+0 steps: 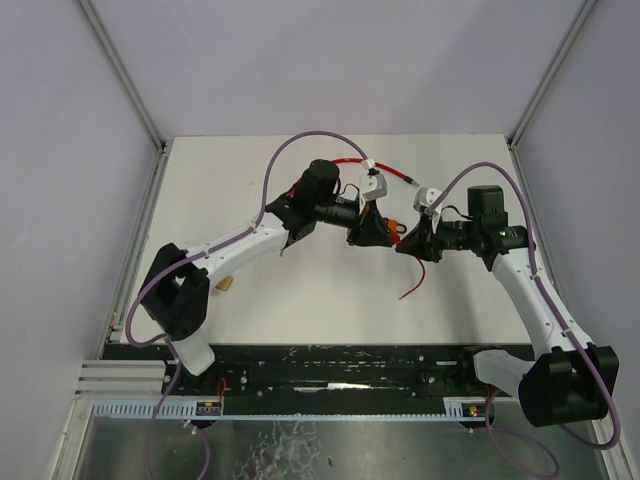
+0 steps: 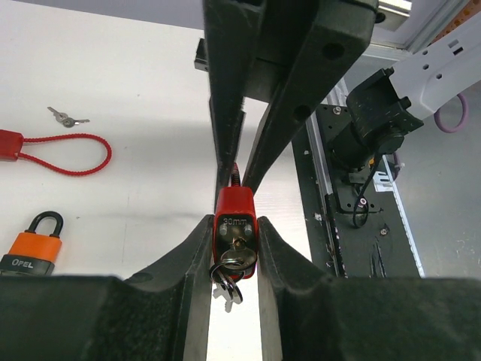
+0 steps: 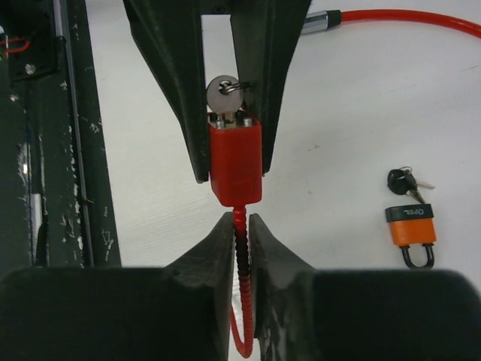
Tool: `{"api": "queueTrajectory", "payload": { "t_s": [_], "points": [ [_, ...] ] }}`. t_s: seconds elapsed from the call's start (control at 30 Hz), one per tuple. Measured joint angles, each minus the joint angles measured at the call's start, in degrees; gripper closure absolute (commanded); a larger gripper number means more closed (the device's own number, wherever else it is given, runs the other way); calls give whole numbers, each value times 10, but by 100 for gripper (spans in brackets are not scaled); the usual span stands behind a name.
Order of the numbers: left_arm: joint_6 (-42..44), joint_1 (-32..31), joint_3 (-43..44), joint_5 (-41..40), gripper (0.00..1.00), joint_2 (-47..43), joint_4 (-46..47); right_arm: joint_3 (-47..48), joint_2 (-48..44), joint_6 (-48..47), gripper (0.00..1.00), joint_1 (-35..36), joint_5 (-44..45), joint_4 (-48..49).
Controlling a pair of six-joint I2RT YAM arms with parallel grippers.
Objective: Lock with the key
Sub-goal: Adjust the lock.
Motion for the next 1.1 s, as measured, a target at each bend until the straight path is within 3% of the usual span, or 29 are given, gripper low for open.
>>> {"api": "queueTrajectory", "payload": {
  "t_s": [0.07, 0.13, 0.33, 0.5, 0.67, 0.83, 1.0, 1.1],
  "points": [
    [-4, 0, 0, -2, 100, 0, 3, 0, 0, -4, 100, 2, -5, -7],
    [-12, 0, 0, -2, 93, 0, 3, 0, 0, -7, 100, 2, -8, -11],
    [-65, 9, -25, -7, 47, -16, 58, 16, -2, 8, 100, -13, -40, -29],
    [-191, 61, -146, -27, 15, -78, 269, 10, -35, 104, 100, -74, -111, 32],
    [-306, 90, -234, -57, 14, -87, 499, -52, -101, 322, 100, -123, -150, 251],
    [-410, 64, -237, -73, 21, -29, 685, -65, -84, 527, 100, -129, -140, 464],
    [-439, 24, -222, -102, 31, 28, 732, -99, -40, 699, 100, -130, -108, 662],
    [-453, 2, -201, -115, 33, 60, 733, -131, -38, 748, 100, -131, -87, 704]
  ]
}}
